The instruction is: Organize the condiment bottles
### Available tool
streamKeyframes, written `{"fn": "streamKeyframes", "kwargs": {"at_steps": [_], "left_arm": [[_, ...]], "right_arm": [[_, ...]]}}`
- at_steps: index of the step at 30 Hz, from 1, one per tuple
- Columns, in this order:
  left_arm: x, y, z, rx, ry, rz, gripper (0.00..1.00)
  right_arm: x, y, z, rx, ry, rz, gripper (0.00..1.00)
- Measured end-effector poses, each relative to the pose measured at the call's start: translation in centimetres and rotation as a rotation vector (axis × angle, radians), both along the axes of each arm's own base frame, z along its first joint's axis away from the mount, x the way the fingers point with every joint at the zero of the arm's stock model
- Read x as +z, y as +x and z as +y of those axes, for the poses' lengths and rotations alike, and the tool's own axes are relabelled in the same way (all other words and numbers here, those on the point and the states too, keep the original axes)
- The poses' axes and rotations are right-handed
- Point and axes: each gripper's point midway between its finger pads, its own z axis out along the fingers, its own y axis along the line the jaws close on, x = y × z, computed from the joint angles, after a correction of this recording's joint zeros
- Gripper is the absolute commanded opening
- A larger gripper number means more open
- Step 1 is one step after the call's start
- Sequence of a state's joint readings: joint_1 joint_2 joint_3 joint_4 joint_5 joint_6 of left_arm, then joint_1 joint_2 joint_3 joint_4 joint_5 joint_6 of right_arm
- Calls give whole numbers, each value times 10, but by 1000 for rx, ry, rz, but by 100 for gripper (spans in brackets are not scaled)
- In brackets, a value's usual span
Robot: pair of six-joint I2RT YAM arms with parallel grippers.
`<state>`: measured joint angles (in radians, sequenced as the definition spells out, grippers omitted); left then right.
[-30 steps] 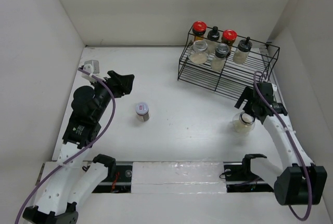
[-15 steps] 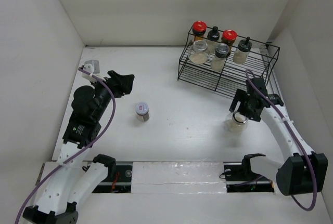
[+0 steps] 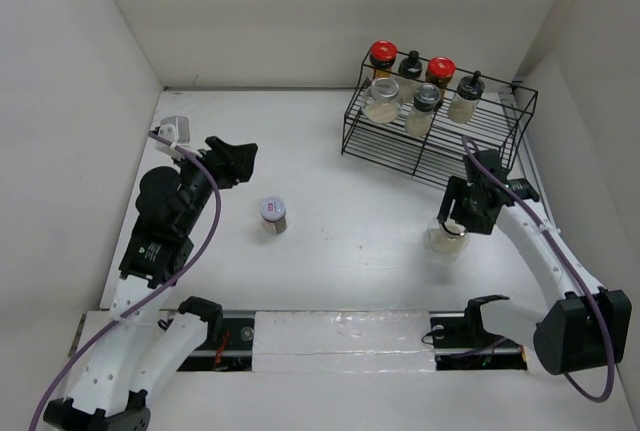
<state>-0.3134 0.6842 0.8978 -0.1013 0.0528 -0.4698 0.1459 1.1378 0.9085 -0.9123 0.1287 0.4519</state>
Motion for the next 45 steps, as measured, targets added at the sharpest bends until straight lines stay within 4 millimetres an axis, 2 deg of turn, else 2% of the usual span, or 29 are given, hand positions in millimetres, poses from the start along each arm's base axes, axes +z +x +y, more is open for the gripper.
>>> {"fn": "streamKeyframes", "kwargs": {"at_steps": [3, 6, 8, 13, 16, 18, 21, 25, 27, 29, 31, 35, 42, 45], "left_arm": [[3, -2, 1, 0, -4, -11, 65], [4, -3, 1, 0, -5, -14, 65], [4, -3, 1, 0, -4, -14, 65], [4, -3, 0, -4, -4, -13, 65], [4, -3, 0, -4, -5, -14, 65], [4, -3, 0, -4, -5, -14, 65], [4, -3, 0, -4, -4, -13, 65], [3, -3, 0, -4, -4, -12, 65], [3, -3, 0, -5, -4, -12, 65], [3, -3, 0, -4, -4, -12, 65], [3, -3, 0, -4, -4, -12, 65], [3, -3, 0, -4, -4, -12, 65], [3, -3, 0, -4, -4, -12, 65], [3, -2, 0, -4, -3, -9, 65]], "right_arm": [[0, 1, 1, 3, 7, -4, 71], [0, 1, 3, 7, 13, -24, 77], [0, 1, 5, 14, 18, -34, 77], [0, 6, 10, 30, 36, -56, 60], [1, 6, 16, 54, 41, -60, 60], [8, 5, 27, 96, 47, -63, 60], [42, 14, 51, 171, 67, -136, 60], [118, 39, 83, 236, 137, -348, 60], [152, 49, 89, 242, 171, -456, 60], [177, 58, 91, 236, 187, -541, 60], [189, 66, 90, 228, 187, -591, 60], [194, 87, 78, 198, 153, -623, 60], [186, 132, 25, 75, 95, -638, 59], [193, 143, 3, 28, 83, -671, 59]]}}
